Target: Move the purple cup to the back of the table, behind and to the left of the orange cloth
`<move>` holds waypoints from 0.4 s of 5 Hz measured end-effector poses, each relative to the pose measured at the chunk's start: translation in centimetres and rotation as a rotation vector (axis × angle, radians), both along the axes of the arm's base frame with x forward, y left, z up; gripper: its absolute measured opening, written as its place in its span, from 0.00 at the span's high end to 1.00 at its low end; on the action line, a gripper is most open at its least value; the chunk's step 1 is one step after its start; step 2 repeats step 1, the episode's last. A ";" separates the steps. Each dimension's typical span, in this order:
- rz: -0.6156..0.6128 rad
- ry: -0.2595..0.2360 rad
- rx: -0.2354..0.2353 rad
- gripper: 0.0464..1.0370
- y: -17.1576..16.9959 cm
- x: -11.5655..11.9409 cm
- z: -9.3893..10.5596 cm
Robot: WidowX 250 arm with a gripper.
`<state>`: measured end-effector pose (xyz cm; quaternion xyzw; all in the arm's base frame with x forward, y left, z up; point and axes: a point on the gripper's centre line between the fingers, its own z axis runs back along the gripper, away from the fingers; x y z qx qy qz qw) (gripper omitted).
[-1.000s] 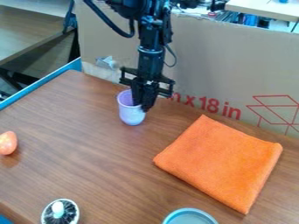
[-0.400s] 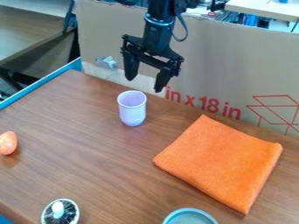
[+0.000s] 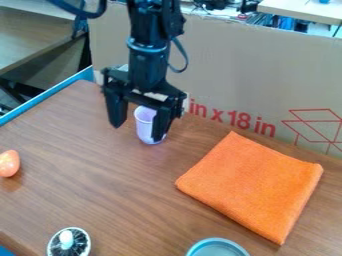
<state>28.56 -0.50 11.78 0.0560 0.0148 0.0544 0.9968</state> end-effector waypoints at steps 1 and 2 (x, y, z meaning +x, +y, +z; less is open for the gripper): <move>-0.081 0.008 -0.066 0.04 -0.8 -2.4 0.3; -0.081 0.008 -0.066 0.04 -0.8 -2.4 0.3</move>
